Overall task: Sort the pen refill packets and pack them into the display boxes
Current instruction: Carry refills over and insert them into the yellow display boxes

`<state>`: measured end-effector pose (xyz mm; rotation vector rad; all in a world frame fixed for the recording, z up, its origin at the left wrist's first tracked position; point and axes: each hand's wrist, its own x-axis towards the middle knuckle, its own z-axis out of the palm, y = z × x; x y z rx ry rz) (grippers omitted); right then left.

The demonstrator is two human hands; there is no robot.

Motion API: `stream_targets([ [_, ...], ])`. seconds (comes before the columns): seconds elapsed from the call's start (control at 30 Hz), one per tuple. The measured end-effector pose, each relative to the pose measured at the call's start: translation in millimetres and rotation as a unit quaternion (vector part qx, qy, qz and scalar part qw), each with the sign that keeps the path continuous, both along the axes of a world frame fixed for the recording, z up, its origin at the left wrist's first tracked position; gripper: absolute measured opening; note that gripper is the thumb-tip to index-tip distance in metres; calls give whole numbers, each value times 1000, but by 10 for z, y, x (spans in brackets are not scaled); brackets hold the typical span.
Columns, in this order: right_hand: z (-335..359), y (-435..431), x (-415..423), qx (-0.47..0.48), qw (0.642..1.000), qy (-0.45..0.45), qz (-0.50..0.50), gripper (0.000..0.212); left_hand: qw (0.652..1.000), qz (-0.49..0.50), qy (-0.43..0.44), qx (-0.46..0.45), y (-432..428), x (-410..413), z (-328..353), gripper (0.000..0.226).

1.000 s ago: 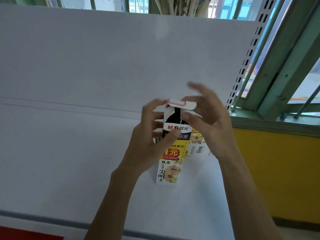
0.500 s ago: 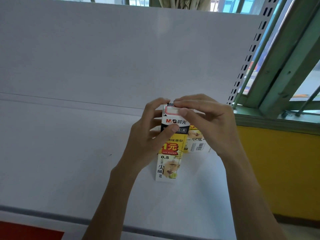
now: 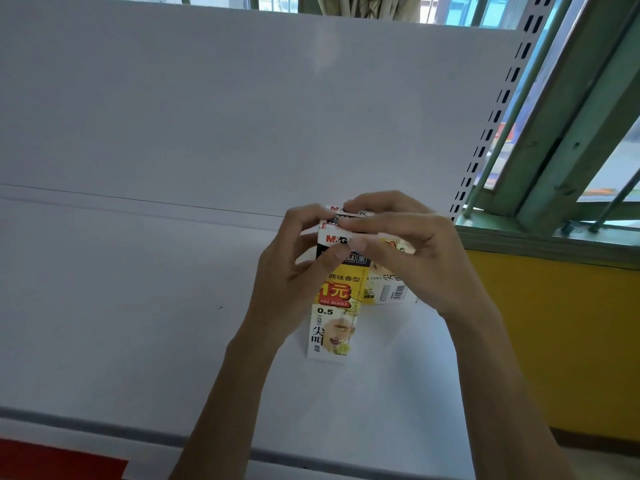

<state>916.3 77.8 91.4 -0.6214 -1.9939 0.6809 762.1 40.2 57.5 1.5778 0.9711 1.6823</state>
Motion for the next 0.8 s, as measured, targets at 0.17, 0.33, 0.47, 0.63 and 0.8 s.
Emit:
stream_targets([
  [0.17,-93,-10,22,-46,998,29,18,30,999,16,-22,22,20,-34,8,25],
  [0.33,-367,12,1,-246,965,12,96,81,996,19,-78,39,1,-29,4,23],
  [0.47,-673,31,74,-287,949,-126,37,52,980,135,-131,63,21,-120,-31,20],
  [0.63,-562,2,378,-257,962,-48,-80,49,953,220,-196,-69,-101,-185,-173,32],
  [0.8,-624,-9,572,-255,937,-73,-228,43,895,292,193,-275,-177,-186,-391,43],
])
